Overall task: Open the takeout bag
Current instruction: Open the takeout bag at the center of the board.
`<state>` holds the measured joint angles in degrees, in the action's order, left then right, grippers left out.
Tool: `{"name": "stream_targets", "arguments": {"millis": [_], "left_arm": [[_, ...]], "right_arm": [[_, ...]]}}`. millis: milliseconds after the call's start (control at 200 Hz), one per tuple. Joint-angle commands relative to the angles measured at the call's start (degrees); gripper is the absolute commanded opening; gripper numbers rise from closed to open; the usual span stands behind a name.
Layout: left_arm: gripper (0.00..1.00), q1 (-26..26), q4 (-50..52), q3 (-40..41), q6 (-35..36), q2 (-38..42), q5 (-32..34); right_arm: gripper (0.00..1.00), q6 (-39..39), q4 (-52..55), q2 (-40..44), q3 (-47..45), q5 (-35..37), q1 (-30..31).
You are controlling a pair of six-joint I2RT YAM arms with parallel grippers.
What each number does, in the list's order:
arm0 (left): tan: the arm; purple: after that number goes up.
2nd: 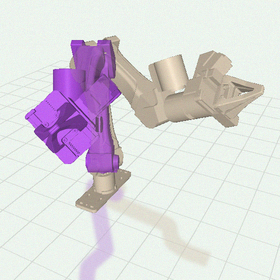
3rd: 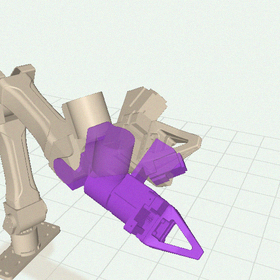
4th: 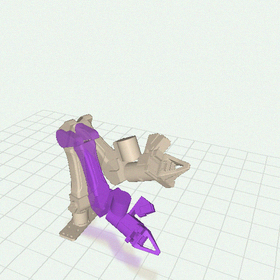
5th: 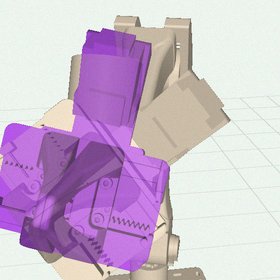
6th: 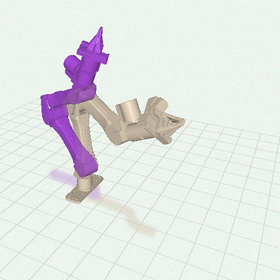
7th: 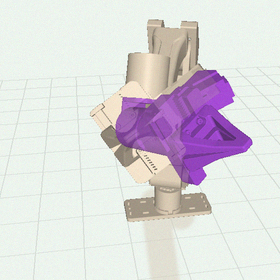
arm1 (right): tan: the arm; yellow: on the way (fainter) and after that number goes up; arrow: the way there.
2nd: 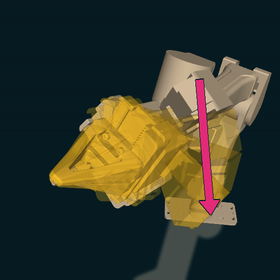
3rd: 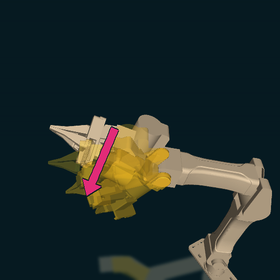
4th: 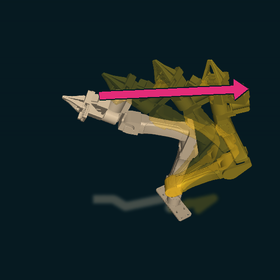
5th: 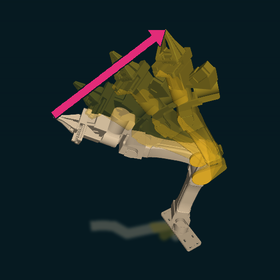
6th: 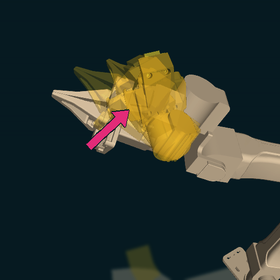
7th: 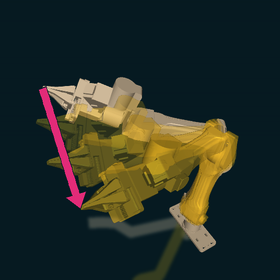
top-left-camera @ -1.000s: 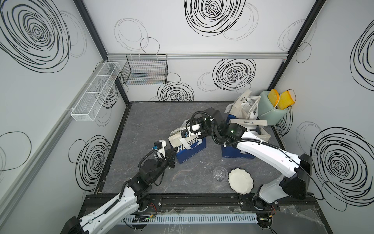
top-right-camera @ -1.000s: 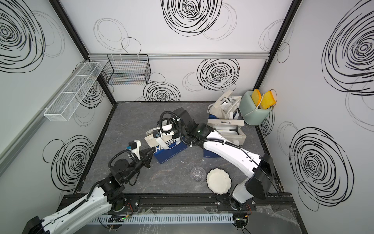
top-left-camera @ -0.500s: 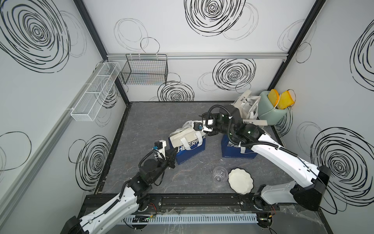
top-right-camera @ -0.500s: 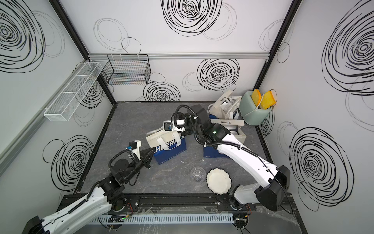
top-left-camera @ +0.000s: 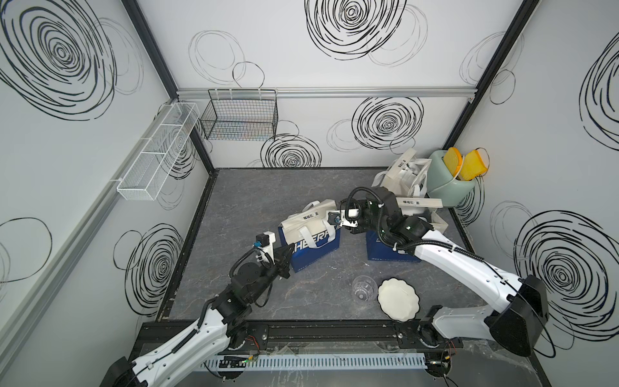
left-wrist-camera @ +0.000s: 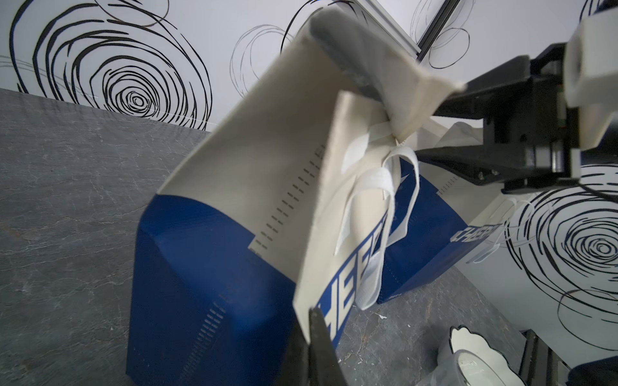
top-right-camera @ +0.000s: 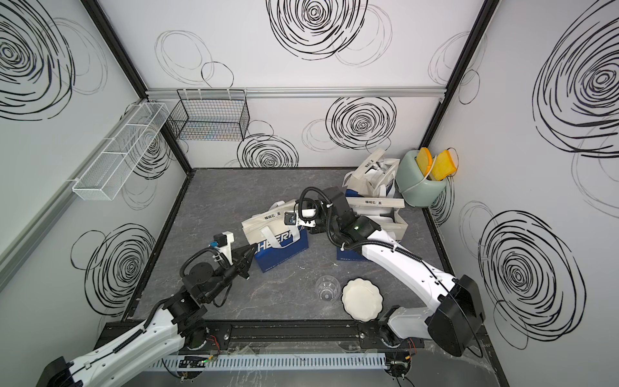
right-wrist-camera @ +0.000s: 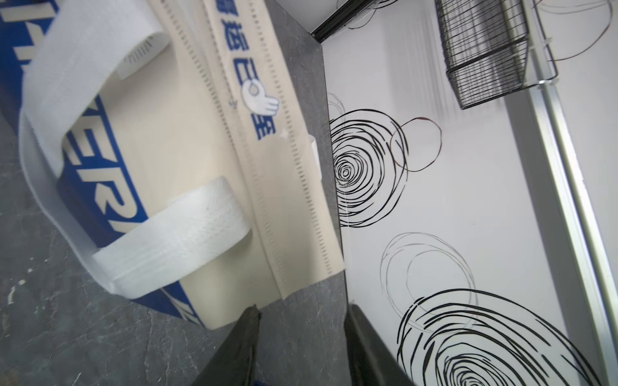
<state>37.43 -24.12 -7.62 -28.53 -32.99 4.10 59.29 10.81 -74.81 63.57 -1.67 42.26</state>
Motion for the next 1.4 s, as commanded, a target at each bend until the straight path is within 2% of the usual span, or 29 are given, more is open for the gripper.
{"name": "stream_targets", "arguments": {"millis": [0, 505, 745, 880, 1196, 1396], "left_arm": [[0.00, -0.4, 2.4, 1.3, -0.4, 0.2, -0.1], [0.00, -1.0, 2.0, 1.6, -0.5, 0.2, -0.4], [0.00, -1.2, 2.0, 1.9, -0.5, 0.5, -0.6], [0.00, -1.4, 2.1, 2.1, -0.6, 0.6, -0.9], [0.00, -2.0, 1.9, 2.4, -0.6, 0.7, -1.6], [0.00, -1.9, 1.5, 2.4, -0.8, 0.5, -1.8]], "right_arm": [[0.46, 1.6, -5.0, 0.2, -0.9, -0.5, 0.8], [0.50, 4.6, -5.7, -3.9, -1.1, 1.5, 3.3], [0.48, 5.4, -10.8, -5.3, -1.2, 6.5, 4.9], [0.44, 5.6, -11.4, -5.5, -1.0, 7.2, 5.3], [0.23, 4.1, -12.0, -4.5, -1.7, 5.4, 5.4], [0.20, 3.8, -11.7, -5.3, -1.4, 5.3, 5.4]]}}
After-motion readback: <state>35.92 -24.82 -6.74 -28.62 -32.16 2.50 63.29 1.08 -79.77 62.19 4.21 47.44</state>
